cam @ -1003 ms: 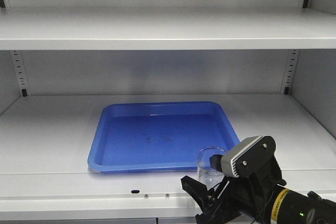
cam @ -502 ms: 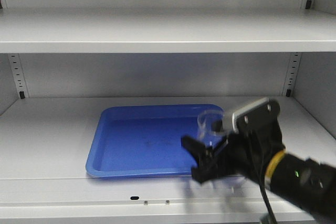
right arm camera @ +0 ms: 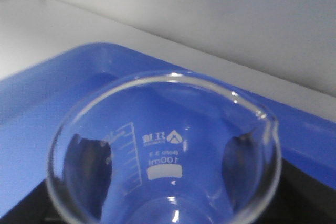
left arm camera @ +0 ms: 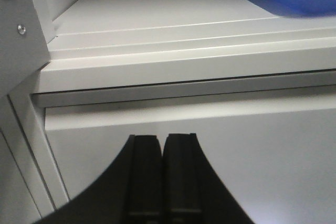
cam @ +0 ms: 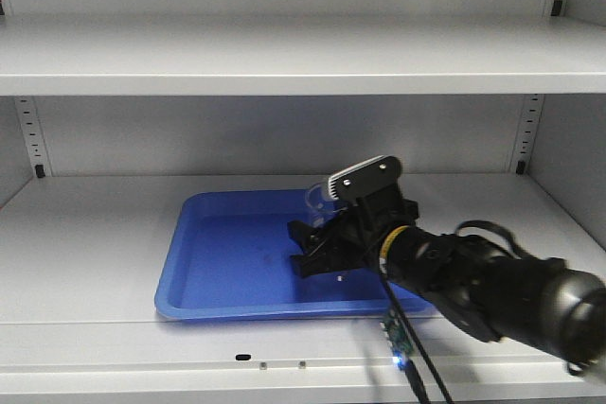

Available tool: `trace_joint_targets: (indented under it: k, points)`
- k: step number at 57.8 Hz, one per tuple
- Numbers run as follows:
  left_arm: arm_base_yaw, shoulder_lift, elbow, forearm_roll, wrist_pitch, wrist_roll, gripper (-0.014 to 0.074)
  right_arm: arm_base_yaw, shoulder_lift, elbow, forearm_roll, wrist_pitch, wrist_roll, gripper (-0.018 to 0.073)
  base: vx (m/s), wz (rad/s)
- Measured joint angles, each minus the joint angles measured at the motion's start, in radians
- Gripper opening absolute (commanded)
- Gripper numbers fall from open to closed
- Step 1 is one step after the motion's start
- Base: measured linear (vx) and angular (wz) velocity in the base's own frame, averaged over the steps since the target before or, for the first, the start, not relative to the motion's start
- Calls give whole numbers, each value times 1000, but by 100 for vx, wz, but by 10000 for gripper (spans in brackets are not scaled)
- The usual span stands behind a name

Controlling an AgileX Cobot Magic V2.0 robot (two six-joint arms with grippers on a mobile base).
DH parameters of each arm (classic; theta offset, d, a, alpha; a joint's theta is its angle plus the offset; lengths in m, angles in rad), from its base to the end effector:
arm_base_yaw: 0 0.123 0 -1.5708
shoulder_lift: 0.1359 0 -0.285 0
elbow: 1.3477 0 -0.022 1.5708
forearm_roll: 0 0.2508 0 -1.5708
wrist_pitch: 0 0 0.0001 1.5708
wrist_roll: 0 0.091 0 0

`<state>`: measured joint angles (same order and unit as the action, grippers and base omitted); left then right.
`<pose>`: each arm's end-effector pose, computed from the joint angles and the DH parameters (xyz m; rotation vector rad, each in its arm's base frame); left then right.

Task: Pick beaker and place in left cabinet
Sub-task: 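Extend the right arm and lower the beaker onto the blue tray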

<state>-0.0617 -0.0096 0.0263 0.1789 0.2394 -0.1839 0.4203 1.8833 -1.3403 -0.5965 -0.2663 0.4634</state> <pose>0.0557 0.0004 0.1835 0.0138 1.7358 -0.0161 0.4017 0.1942 0.2682 -0.5833 1.7195 0.3498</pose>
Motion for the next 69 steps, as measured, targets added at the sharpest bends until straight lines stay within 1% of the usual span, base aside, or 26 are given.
trace_joint_targets:
  k: [6, 12, 26, 39, 46, 53, 57, 63, 69]
  points:
    - [0, 0, 0, 0, 0, 0, 4, 0, 71, -62, 0, 0, -2, 213, 0, 0]
    - [0, 0, 0, 0, 0, 0, 4, 0, 101, -86, 0, 0, -2, 225, 0, 0]
    - [0, 0, 0, 0, 0, 0, 4, 0, 122, -92, 1, -6, 6, 327, 0, 0]
    - [0, 0, 0, 0, 0, 0, 4, 0, 143, -92, 1, -4, 21, 400, 0, 0]
    - [0, 0, 0, 0, 0, 0, 4, 0, 143, -92, 1, 4, 22, 489, 0, 0]
    - [0, 0, 0, 0, 0, 0, 4, 0, 143, -92, 1, 18, 24, 615, 0, 0]
    - [0, 0, 0, 0, 0, 0, 4, 0, 143, -92, 2, 21, 24, 666, 0, 0]
    - [0, 0, 0, 0, 0, 0, 4, 0, 143, -92, 2, 23, 27, 705, 0, 0]
    - [0, 0, 0, 0, 0, 0, 4, 0, 143, -92, 2, 22, 63, 701, 0, 0]
